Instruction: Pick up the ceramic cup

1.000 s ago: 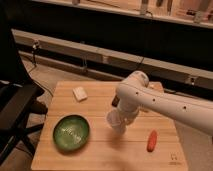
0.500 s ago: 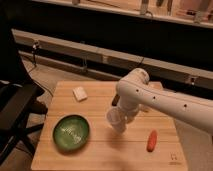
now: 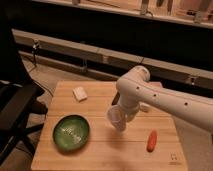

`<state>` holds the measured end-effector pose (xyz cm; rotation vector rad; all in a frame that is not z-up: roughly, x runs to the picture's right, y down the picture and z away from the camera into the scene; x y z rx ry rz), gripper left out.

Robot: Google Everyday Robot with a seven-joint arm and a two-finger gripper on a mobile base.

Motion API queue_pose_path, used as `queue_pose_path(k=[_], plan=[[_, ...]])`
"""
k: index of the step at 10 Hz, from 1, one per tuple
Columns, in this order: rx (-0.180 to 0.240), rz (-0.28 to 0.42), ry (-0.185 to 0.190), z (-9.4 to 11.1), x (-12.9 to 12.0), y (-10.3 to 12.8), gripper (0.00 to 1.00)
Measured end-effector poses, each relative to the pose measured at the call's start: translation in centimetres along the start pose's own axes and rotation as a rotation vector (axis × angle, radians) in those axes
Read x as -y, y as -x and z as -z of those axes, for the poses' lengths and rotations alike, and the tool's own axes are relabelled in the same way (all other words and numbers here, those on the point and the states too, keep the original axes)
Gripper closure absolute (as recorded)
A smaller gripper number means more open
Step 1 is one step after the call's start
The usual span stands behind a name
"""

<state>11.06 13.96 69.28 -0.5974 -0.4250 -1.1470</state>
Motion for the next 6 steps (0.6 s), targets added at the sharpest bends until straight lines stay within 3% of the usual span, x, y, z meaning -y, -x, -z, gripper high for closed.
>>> queue_pose_path(k=[6], plan=[[0.000,-0.001,0.000,0.95,0.03,-0.38,0.87]])
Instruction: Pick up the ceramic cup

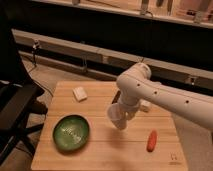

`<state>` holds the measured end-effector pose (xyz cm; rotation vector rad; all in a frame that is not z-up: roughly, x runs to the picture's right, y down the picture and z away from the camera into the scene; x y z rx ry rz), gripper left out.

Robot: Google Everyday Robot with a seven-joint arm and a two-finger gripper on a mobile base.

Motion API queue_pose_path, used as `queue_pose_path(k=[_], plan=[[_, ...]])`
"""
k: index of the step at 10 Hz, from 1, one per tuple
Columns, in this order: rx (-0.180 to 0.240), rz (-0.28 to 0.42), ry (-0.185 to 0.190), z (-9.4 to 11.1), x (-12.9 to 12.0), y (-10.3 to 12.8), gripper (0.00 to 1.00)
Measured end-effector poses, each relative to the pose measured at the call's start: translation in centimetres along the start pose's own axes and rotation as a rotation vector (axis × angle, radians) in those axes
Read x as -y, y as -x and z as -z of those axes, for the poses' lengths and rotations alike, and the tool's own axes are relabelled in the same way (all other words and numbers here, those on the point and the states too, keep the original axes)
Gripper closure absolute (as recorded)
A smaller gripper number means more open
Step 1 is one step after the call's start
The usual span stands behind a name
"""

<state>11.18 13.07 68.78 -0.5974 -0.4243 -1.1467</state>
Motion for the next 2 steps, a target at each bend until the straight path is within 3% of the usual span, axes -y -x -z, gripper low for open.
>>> queue_pose_path(k=[2], plan=[[0.000,-0.001,-0.001,0.29,-0.01,-0.16,0.87]])
